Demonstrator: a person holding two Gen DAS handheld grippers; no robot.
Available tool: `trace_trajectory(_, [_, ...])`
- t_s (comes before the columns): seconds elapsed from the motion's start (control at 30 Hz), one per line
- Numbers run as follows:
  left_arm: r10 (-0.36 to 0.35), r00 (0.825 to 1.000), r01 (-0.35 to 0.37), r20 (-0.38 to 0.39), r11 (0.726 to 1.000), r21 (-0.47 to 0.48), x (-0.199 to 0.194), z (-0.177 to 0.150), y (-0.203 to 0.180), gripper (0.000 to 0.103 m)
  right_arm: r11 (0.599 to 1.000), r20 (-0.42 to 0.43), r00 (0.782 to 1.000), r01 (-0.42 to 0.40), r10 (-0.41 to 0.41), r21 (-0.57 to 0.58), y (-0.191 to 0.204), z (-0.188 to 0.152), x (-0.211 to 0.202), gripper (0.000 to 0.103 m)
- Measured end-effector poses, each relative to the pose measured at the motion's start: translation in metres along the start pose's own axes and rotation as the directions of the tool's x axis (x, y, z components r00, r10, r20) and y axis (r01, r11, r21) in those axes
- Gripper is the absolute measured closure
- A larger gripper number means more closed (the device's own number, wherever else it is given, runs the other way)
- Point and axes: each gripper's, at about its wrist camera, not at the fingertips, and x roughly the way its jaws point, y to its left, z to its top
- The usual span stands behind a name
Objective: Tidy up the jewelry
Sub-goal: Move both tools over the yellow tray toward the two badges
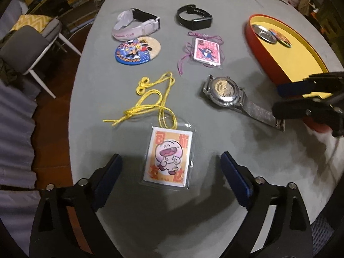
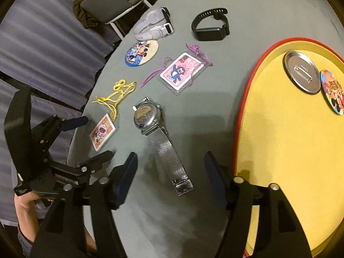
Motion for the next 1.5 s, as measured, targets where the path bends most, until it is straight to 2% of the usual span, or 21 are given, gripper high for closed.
trace_trajectory(0.03, [0.005,1.0,-0.005,0.0,1.0,-0.008,-0.001,0.002,0.001,0.008,1.0,0.005,1.0,-0.005,0.005,-0.005,0.001,0.0,-0.002,0.039])
trace_trajectory(0.1, [0.005,1.0,-0.005,-0.004,0.999,-0.033,-0.001,0.004,0.004,0.008,1.0,0.01,1.0,-0.004,0.004,-0.01,0.001,-0.001,-0.007,0.027])
trace_trajectory(0.17, [0.005,1.0,-0.005,-0.001,0.998,-0.063,-0.002,0.007,0.008,0.008,1.0,0.013,1.0,0.011,-0.011,-0.011,0.0,-0.002,-0.011,0.021])
trace_trajectory(0.27, [0.024,0.999,-0.021,0.03,0.993,-0.112,-0.009,0.014,0.014,0.008,1.0,0.02,1.0,0.014,-0.013,-0.026,0.0,-0.005,-0.019,0.021])
trace_trajectory(0.4, [0.015,0.995,0.002,0.095,0.985,-0.174,-0.022,0.026,0.013,0.007,0.986,0.099,0.987,0.136,-0.126,-0.096,0.004,-0.007,-0.038,0.021])
trace_trajectory(0.47, [0.016,0.994,0.004,0.112,0.984,-0.178,-0.024,0.031,0.007,0.007,0.97,0.144,0.97,0.212,-0.194,-0.123,0.005,-0.008,-0.047,0.021])
trace_trajectory(0.73, [-0.033,0.989,0.049,0.142,0.993,-0.11,-0.026,0.058,-0.041,0.007,0.946,0.221,0.935,0.307,-0.278,-0.108,-0.021,-0.01,-0.077,0.021])
trace_trajectory(0.8, [-0.067,0.989,0.08,0.136,0.992,-0.096,-0.023,0.066,-0.056,0.007,0.946,0.226,0.932,0.309,-0.283,-0.093,-0.032,-0.009,-0.082,0.021])
trace_trajectory(0.97, [-0.1,0.985,0.11,0.143,0.992,-0.06,-0.021,0.081,-0.086,0.007,0.946,0.236,0.925,0.319,-0.299,-0.053,-0.062,-0.008,-0.097,0.021])
trace_trajectory(1.37, [-0.136,0.975,0.133,0.178,0.991,0.026,-0.017,0.11,-0.136,0.007,0.946,0.259,0.912,0.321,-0.318,0.031,-0.122,-0.003,-0.121,0.021])
trace_trajectory(1.5, [-0.137,0.974,0.121,0.18,0.988,0.096,-0.009,0.119,-0.158,0.007,0.947,0.264,0.91,0.314,-0.319,0.063,-0.144,-0.001,-0.126,0.021])
